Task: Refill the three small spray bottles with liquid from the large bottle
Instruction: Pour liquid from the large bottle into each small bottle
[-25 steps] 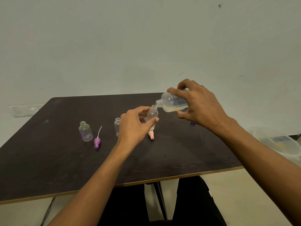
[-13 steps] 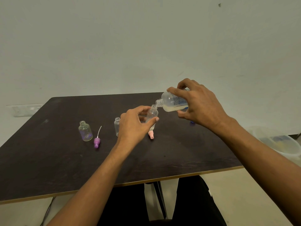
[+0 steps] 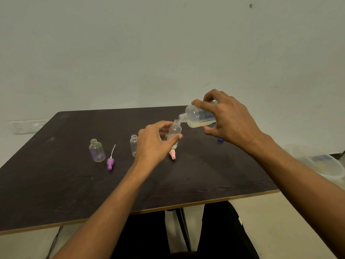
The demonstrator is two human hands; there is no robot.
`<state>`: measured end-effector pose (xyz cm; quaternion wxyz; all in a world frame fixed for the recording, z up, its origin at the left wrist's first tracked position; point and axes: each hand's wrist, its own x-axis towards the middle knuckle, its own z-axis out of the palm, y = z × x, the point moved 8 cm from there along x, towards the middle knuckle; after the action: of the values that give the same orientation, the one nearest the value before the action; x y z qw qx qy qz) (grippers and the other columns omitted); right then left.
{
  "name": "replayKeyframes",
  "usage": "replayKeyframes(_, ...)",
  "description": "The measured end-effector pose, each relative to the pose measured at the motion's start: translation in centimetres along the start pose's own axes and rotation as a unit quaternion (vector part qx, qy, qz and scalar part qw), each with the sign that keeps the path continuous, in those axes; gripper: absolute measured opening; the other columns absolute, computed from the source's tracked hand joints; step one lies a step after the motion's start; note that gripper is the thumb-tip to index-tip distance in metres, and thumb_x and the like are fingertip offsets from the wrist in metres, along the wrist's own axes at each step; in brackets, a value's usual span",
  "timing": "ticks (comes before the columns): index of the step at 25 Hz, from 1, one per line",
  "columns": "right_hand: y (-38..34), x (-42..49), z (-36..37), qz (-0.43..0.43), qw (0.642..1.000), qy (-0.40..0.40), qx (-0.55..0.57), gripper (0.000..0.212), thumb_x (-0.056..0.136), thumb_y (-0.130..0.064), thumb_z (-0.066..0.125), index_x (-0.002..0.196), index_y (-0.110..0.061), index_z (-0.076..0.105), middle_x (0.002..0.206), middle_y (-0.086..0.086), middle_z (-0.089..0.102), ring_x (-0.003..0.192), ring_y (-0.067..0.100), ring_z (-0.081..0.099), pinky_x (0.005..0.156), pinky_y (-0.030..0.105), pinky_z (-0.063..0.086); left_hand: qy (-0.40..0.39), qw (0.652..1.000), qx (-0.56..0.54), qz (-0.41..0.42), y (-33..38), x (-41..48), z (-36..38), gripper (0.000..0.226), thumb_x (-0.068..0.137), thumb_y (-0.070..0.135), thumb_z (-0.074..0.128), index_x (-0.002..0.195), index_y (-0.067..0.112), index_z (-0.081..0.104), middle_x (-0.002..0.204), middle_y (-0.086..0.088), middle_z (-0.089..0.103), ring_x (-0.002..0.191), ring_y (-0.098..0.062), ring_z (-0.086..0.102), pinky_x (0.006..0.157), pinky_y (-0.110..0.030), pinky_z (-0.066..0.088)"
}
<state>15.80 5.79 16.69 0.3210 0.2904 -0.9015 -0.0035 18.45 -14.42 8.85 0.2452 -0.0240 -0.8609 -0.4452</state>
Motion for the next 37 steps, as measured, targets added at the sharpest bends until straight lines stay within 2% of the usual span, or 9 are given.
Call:
replayKeyframes(5, 0.08, -0.13, 0.15, 0.002, 1.0, 0.0, 0.001, 0.079, 0.073, -0.031, 0.09, 0.146, -0.028, 0.057, 0.13, 0.006, 0.057, 0.114, 0.029, 0.059, 0.082, 0.04, 0.056, -0.001, 1.0, 0.001, 0.001, 0.07, -0.11, 0.07, 0.043, 0.079, 0.046, 0.088, 0.118, 0.033, 0.075, 0.1, 0.014, 0.077, 0.083, 0.006, 0.071, 0.081, -0.02, 0.06)
replayKeyframes(11, 0.12, -0.16, 0.13, 0.003, 1.0, -0.003, -0.001, 0.08, 0.074, -0.032, 0.09, 0.146, -0.029, 0.056, 0.131, 0.007, 0.057, 0.115, 0.029, 0.059, 0.084, 0.04, 0.056, -0.001, 1.0, 0.008, 0.0, 0.21, -0.11, 0.24, 0.046, 0.079, 0.045, 0.087, 0.121, 0.031, 0.074, 0.1, 0.014, 0.076, 0.084, 0.003, 0.071, 0.08, -0.019, 0.059)
replayKeyframes(27, -0.22, -0.35, -0.03, 0.003, 1.0, 0.003, -0.006, 0.079, 0.073, -0.03, 0.09, 0.145, -0.03, 0.057, 0.13, 0.006, 0.058, 0.112, 0.028, 0.06, 0.081, 0.04, 0.056, -0.001, 1.0, 0.013, -0.001, -0.05, -0.19, 0.09, 0.048, 0.079, 0.047, 0.087, 0.122, 0.03, 0.074, 0.104, 0.012, 0.078, 0.087, 0.002, 0.072, 0.084, -0.023, 0.061)
replayKeyframes(37, -0.27, -0.3, -0.09, 0.003, 1.0, -0.005, -0.01, 0.082, 0.074, -0.031, 0.089, 0.148, -0.029, 0.055, 0.133, 0.007, 0.056, 0.115, 0.029, 0.058, 0.085, 0.041, 0.055, 0.001, 1.0, 0.017, 0.002, -0.16, -0.07, 0.25, 0.048, 0.079, 0.047, 0.087, 0.122, 0.03, 0.074, 0.104, 0.013, 0.077, 0.087, 0.003, 0.071, 0.084, -0.024, 0.061)
